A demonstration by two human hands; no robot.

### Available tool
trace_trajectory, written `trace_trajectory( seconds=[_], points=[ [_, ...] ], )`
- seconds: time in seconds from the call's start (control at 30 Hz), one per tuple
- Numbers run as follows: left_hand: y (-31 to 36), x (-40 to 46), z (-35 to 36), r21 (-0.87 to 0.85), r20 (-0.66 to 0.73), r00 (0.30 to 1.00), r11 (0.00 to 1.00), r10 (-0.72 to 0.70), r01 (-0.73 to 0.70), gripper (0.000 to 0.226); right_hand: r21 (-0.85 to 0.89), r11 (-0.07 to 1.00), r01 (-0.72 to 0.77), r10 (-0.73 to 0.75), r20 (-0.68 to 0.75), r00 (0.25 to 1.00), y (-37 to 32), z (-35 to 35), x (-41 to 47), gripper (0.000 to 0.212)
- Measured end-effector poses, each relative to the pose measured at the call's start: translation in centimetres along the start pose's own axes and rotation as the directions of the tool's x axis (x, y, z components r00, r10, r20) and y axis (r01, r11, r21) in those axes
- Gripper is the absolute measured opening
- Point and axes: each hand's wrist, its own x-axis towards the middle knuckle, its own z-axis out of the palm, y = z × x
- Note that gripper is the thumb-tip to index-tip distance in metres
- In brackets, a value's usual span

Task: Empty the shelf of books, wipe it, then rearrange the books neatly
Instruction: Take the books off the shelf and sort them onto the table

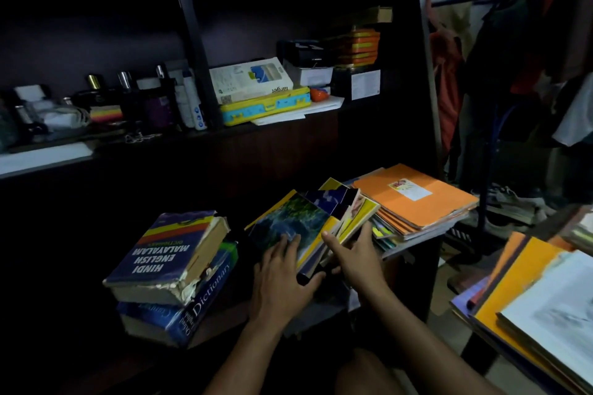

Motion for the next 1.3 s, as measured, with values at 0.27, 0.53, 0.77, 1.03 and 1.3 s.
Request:
trace_trajectory(
  seconds=[0.27, 0.53, 0.77, 1.03, 1.3],
  points=[
    [-1.5, -0.1, -0.1, -0.242, -0.040, 0.993, 0.963, 0.110, -0.116, 0.082, 0.162, 0.982, 0.099, -0.123, 0.144, 0.982, -0.6, -0.5, 0.3, 0.111],
    [-1.9, -0.9, -2.3, -0.502, 0.057, 0.973, 0.849, 0.222, -0.164, 0.070, 0.245, 0.962, 0.123, -0.171, 0.188, 0.967, 2.5, -2.2, -1.4, 0.123],
    [-2.1, -1.2, -3.2, -0.707, 0.077, 0.986, 0.705, 0.147, -0.050, 0.045, 0.279, 0.953, 0.119, -0.151, 0.097, 0.984, 1.4, -1.6, -2.2, 0.099],
    [-1.2, -1.7, -3.2, -0.887, 0.006, 0.988, 0.456, -0.153, 0.076, 0.034, 0.309, 0.951, -0.023, 0.009, 0.046, 0.999, 1.4, -0.9, -1.8, 0.035],
    [-1.5, -0.2, -2.2, -0.646, -0.057, 0.941, 0.731, -0.334, 0.220, 0.043, 0.328, 0.943, 0.050, 0.031, -0.238, 0.971, 0.1, -1.5, -2.5, 0.019]
  ],
)
